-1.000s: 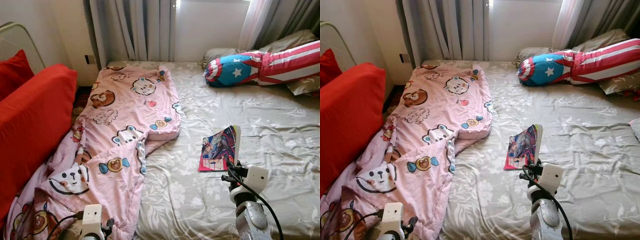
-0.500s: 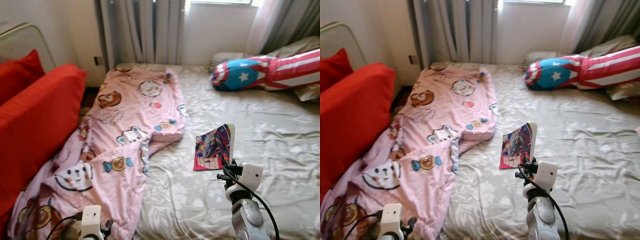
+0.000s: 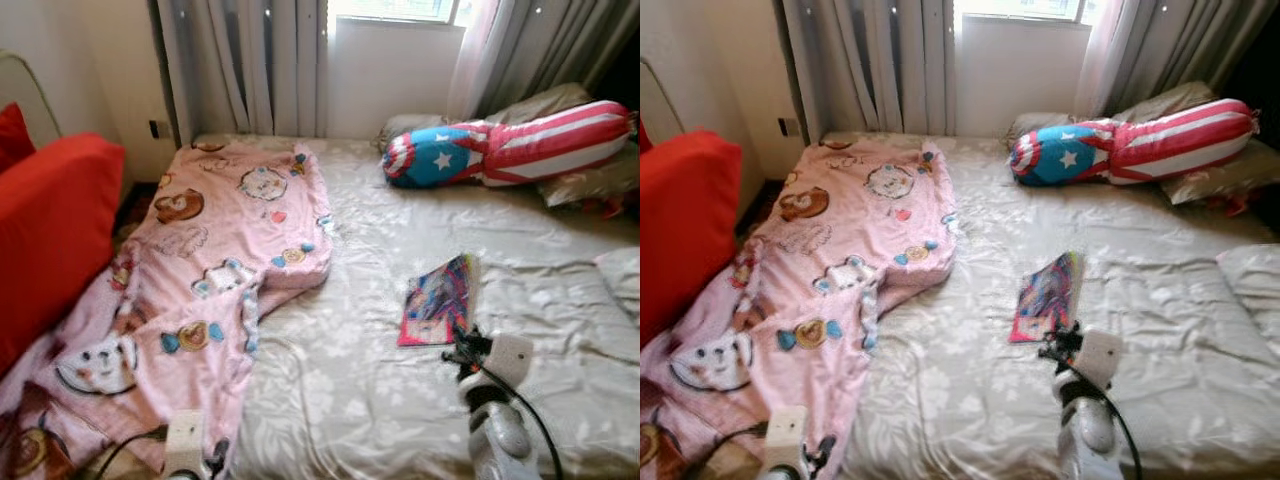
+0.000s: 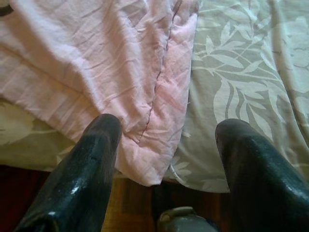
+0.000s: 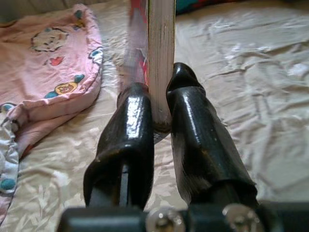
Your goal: Clean up the room
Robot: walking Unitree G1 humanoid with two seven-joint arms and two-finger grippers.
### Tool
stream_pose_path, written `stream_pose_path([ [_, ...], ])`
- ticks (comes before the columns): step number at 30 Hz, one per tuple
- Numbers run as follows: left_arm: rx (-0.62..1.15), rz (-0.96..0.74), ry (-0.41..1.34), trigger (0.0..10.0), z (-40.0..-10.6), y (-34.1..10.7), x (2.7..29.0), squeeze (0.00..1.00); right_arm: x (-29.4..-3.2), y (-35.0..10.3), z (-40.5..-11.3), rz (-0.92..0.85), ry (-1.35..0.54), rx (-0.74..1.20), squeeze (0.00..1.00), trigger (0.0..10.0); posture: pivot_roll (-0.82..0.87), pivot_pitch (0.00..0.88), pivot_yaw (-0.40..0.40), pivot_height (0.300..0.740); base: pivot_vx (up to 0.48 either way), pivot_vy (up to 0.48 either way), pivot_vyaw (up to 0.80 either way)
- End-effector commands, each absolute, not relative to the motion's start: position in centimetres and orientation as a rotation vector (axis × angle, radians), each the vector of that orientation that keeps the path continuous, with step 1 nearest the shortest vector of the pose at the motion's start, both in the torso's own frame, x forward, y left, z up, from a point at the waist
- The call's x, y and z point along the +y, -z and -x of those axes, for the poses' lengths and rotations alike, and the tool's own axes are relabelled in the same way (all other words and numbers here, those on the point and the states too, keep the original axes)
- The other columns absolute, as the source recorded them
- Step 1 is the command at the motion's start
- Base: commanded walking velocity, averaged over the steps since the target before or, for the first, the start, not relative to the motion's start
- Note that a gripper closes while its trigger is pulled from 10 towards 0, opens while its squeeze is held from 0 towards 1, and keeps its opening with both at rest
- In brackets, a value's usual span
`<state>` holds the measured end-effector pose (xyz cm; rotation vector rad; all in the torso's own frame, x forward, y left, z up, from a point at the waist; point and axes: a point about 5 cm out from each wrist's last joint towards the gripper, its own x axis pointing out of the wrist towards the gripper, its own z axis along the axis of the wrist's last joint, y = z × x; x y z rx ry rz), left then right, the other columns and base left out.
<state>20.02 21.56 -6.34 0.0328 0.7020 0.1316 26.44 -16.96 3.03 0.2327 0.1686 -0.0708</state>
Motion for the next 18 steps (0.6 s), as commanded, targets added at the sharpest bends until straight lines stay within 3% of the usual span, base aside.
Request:
stream_pose_path([
  [1,0.708,-0.038,-0.112,10.0,-20.07,6.46,20.95,0.0,-17.74,-3.86,-26.78,-0.233,0.097,0.119,0.0,10.0,-0.03,0.0,-0.05,0.74,0.0,-0.259,0.0],
  [18,0.704,-0.04,-0.111,10.0,-20.19,6.39,20.95,0.0,-17.56,-3.62,-26.73,-0.243,0.089,0.128,0.0,10.0,-0.02,0.0,-0.045,0.74,0.0,-0.259,0.0],
])
